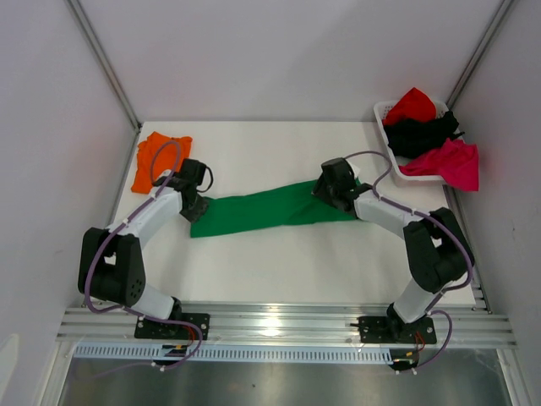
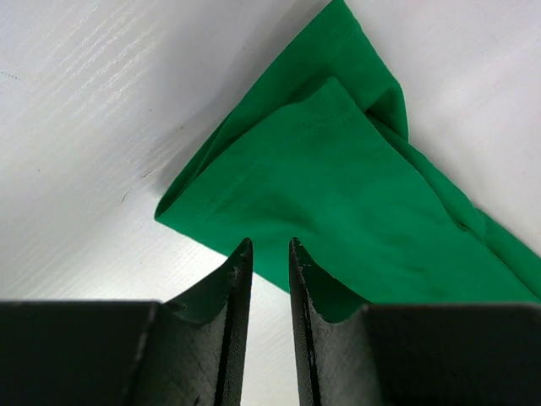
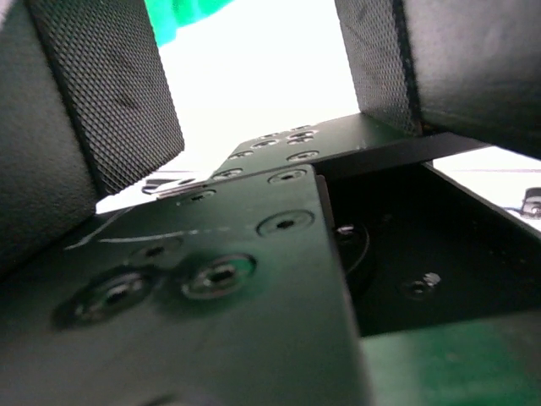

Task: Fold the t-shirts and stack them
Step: Fold the tshirt

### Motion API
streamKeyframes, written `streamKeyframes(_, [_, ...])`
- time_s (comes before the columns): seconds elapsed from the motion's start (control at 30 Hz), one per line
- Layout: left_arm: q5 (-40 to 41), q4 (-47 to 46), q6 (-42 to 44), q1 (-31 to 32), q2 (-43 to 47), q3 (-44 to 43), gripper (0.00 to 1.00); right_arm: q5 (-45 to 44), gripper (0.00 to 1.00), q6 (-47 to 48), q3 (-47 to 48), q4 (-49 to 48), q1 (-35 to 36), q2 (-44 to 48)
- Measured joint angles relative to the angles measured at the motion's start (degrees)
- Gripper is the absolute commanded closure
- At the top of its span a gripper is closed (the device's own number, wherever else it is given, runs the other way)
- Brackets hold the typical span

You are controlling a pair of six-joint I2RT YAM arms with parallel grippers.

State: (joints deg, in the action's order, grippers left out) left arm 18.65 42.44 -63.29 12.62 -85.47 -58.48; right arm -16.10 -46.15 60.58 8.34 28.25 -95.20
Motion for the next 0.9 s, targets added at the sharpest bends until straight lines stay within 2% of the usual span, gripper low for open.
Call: streamKeyframes(0.9, [-0.1, -1.7, 0.9, 0.0, -0.3, 2.2, 0.73, 0.0, 0.44, -0.1, 2.7, -1.8, 0.8, -10.6])
